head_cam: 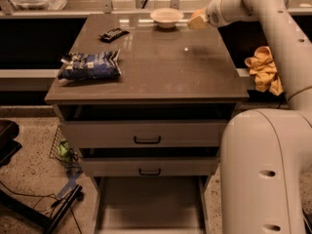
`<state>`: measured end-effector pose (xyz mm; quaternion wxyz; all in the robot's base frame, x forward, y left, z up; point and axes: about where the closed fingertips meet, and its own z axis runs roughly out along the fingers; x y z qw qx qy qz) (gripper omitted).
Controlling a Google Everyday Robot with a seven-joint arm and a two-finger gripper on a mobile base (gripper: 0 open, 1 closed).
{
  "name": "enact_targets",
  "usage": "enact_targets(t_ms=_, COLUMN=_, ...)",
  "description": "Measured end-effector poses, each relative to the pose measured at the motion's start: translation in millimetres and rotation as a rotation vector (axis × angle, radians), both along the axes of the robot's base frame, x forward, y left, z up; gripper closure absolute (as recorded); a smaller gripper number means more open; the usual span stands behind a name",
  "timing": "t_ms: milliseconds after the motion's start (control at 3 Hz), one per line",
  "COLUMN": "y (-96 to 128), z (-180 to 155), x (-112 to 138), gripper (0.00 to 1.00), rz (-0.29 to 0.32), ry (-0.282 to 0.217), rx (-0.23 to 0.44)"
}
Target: Place orange into bottom drawer
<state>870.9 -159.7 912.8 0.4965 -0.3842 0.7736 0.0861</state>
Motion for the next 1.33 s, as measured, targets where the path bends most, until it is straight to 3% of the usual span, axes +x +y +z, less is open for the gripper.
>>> enact_targets(t_ms=333, y=-38, z=41, x=-31, gripper=1.0, rz=-0.034, ry=-0.005, rx=-0.05)
enact_targets(t_ms=667, y=-97, z=84, x=-85, gripper=1.0, rz=-0.106, ry=-0.034, rx=-0.047)
enact_targets(t_ms=1000, y=-141, z=150, x=-153, gripper=1.0, rz=-0.195, ry=-0.149, rx=-0.005)
enact_targets(t_ms=1333, y=-141, z=187, x=-220, gripper=1.0, rz=-0.202, ry=-0.247, rx=0.047)
